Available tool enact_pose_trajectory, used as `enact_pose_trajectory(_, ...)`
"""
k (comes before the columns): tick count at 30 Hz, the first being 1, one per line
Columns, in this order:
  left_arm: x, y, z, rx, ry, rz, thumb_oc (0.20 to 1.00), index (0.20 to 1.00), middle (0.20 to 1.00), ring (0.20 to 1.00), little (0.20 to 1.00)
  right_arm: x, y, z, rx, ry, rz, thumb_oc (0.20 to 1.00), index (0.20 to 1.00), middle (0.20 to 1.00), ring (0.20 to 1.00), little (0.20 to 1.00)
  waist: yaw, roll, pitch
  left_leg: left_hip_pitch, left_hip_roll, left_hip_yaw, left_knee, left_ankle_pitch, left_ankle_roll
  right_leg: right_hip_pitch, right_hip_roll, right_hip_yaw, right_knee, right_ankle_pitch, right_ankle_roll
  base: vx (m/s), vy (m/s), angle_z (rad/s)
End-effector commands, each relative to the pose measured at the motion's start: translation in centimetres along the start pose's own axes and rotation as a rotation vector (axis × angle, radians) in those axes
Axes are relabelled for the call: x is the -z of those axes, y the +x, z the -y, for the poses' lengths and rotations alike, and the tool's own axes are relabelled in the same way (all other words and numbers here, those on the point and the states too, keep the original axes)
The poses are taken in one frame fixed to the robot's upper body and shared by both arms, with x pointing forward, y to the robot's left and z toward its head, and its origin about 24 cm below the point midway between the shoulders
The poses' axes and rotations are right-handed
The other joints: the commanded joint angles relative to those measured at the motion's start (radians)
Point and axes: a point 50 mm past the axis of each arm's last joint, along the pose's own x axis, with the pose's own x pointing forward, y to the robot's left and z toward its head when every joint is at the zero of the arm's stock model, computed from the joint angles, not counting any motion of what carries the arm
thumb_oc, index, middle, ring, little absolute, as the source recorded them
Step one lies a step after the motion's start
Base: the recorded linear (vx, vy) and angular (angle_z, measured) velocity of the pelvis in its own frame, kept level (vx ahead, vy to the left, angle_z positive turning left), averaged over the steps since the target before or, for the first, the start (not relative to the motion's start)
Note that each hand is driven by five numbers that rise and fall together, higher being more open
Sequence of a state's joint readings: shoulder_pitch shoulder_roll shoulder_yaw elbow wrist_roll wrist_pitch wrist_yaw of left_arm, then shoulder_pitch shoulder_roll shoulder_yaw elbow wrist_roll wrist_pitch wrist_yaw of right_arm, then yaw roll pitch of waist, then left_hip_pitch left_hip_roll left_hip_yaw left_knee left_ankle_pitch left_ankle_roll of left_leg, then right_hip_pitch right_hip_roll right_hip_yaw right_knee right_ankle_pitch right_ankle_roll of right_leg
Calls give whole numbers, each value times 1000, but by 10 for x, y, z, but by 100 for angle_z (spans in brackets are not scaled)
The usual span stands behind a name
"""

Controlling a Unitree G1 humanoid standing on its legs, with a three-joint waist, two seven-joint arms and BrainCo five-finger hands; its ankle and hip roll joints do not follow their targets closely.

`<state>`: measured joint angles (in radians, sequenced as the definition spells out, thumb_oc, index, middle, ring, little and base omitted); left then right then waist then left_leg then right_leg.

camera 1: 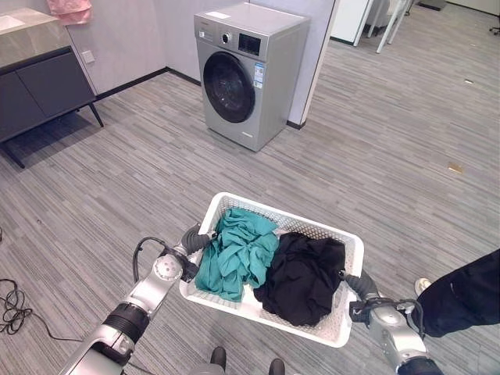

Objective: Grab the laundry basket,head to the washer,open it,put in the laundry and shut it.

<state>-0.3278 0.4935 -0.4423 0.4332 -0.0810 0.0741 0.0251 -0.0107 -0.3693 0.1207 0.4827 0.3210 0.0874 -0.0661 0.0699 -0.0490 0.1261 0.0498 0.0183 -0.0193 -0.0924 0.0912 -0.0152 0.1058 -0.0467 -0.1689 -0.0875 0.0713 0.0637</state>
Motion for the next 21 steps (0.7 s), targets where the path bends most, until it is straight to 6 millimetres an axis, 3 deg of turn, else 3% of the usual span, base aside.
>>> enact_pose_trajectory(1,-20,6,-45,-156,-25,94,200,200,200,200,200,-39,1,7,-33,113,220,200,200,200,200,200,22,4,-56,31,27,-23,5,-82,-1,-38,-56,-5,9,-17,65,0,0,0)
enact_pose_trajectory(9,-16,4,-45,-159,-27,80,200,200,200,200,200,-35,2,7,-34,120,204,200,200,200,200,200,24,4,-58,34,26,-27,5,-84,0,-36,-58,-11,13,-20,66,0,0,0)
enact_pose_trajectory(10,75,-50,36,-69,-281,-192,200,200,200,200,200,24,-1,4,10,-71,-42,200,200,200,200,200,-41,69,9,-32,-41,92,5,-116,28,-188,-103,-20,96,-5,59,0,0,0)
enact_pose_trajectory(21,80,-54,39,-61,-278,-214,200,200,200,200,200,24,-1,0,-4,-87,-36,200,200,200,200,200,-35,61,3,-18,-38,91,5,-121,27,-160,-103,-36,87,-10,61,29,-7,0)
